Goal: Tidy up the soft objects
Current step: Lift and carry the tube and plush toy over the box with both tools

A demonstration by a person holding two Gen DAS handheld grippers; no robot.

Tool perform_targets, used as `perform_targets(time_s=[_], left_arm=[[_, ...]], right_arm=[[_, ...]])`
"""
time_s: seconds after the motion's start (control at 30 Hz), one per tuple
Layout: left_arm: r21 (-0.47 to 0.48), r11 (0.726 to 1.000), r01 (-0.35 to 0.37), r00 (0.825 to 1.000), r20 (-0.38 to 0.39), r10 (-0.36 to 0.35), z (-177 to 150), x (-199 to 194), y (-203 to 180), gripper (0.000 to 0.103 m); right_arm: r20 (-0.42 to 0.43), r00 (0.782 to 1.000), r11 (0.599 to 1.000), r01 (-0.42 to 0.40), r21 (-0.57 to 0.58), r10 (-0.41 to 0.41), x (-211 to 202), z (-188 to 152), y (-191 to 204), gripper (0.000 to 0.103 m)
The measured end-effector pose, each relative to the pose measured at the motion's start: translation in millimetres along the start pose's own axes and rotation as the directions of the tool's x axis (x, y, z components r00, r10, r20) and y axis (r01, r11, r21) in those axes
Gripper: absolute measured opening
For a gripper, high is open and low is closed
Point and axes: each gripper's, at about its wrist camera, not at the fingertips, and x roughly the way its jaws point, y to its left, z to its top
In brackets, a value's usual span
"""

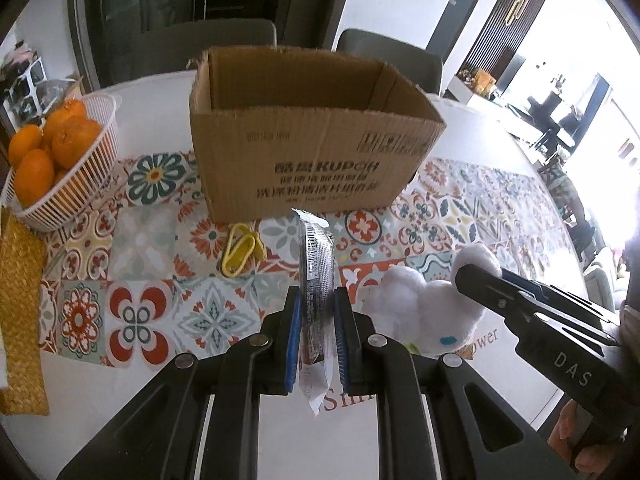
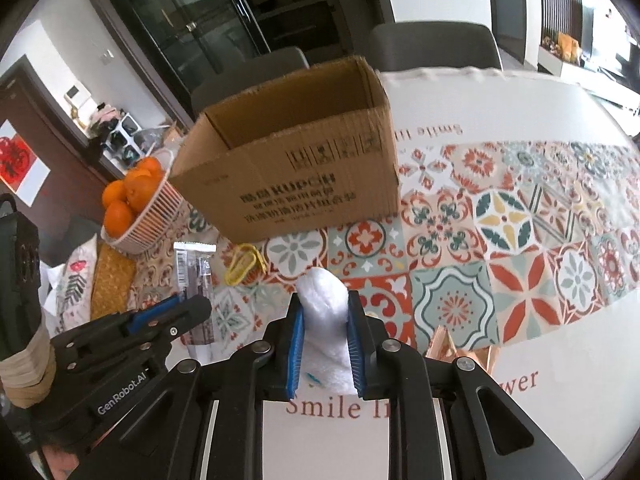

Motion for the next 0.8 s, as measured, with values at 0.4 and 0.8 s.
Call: perform_targets(time_s=[0.4, 0.8], left_arm=[[0.032, 0.999, 0.007, 0.992, 0.127, -0.011, 35.6, -42.4, 1.6, 0.017], [0.063, 0.998, 0.009, 0.975, 0.22, -0.023, 69.0, -75.3, -0.5, 0.017]], right_arm=[[0.117, 0.992, 0.998, -0.033, -0.046, 0.038, -32.8, 34.6, 24.3, 0.021], [0.229, 0.97, 0.994, -0.057, -0.094, 0.077, -63.8, 72.8, 45.4, 0.021]])
